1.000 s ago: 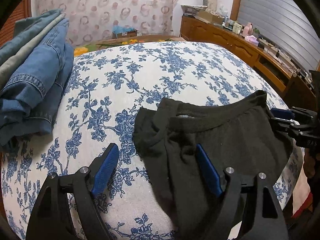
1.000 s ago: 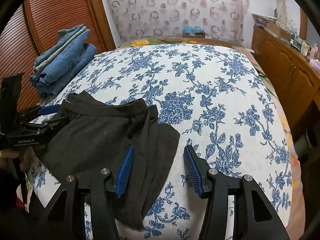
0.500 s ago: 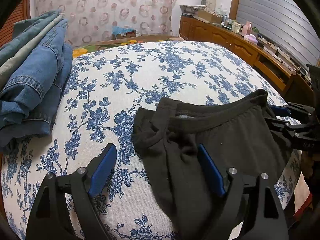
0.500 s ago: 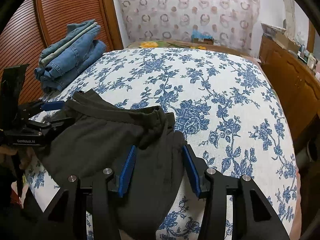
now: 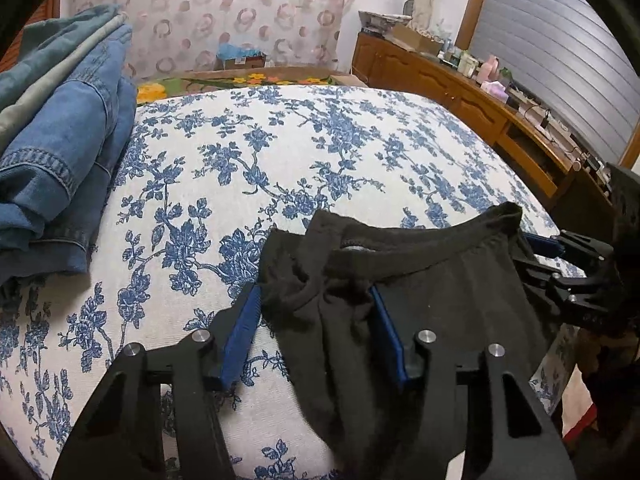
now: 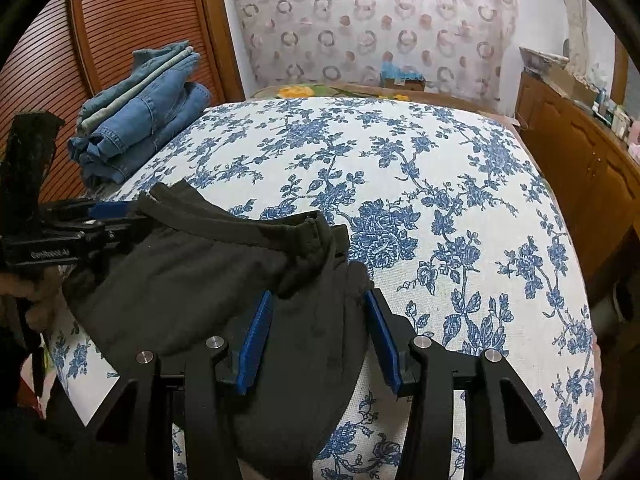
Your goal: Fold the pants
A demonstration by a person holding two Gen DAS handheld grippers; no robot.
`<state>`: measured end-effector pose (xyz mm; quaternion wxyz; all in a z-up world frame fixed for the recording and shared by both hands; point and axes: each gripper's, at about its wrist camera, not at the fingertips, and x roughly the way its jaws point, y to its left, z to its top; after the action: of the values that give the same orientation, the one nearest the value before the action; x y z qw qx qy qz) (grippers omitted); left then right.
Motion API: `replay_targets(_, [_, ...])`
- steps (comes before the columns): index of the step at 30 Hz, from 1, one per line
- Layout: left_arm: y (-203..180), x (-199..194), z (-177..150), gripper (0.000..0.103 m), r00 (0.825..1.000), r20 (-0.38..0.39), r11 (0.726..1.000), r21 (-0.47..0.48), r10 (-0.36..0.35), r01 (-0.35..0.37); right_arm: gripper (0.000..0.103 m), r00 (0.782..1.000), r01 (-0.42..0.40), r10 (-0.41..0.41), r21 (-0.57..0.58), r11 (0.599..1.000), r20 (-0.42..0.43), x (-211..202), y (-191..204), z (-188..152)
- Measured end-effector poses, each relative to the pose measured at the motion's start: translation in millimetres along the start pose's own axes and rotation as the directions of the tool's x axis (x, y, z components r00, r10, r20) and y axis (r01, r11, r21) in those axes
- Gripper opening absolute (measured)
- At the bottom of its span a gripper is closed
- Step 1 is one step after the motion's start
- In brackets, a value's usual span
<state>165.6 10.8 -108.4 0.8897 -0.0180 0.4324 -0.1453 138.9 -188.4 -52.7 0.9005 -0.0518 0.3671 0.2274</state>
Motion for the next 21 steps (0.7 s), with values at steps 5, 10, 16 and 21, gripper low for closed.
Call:
replay_targets(5, [-1.2, 1.9, 1.6, 0.057, 1.0, 0.001, 1.0, -0.002, 0.01, -0.01, 0.034, 1.0, 0.005, -0.005, -0.007, 1.0, -0.007, -0.4, -0.3, 1.8])
replay_targets(10, [-2.6, 1.3, -0.6, 0.038, 1.0, 0.011, 1.0, -0.007, -0.012, 0.012, 0.016, 0.999, -0.037, 0.037, -0.002, 0.999, -0.006, -0.7, -0.8, 1.3])
replay_targets(16, [-10.0, -9.7, -2.5, 0.021, 0.999, 0.052, 1.0, -0.003, -0.008, 0.008, 0.011, 0.999, -0.047, 0.047, 0.014, 0.999, 0.018, -3.3, -1.4, -1.4])
replay_targets(21, [-20.3, -23.9, -0.3, 0.018, 0.997, 0.081, 0.999, 0.04, 0.01, -0.014, 0.01, 0.997, -0.055, 0.054, 0.018, 0.998, 0.06, -14.0, 1.2, -2.9])
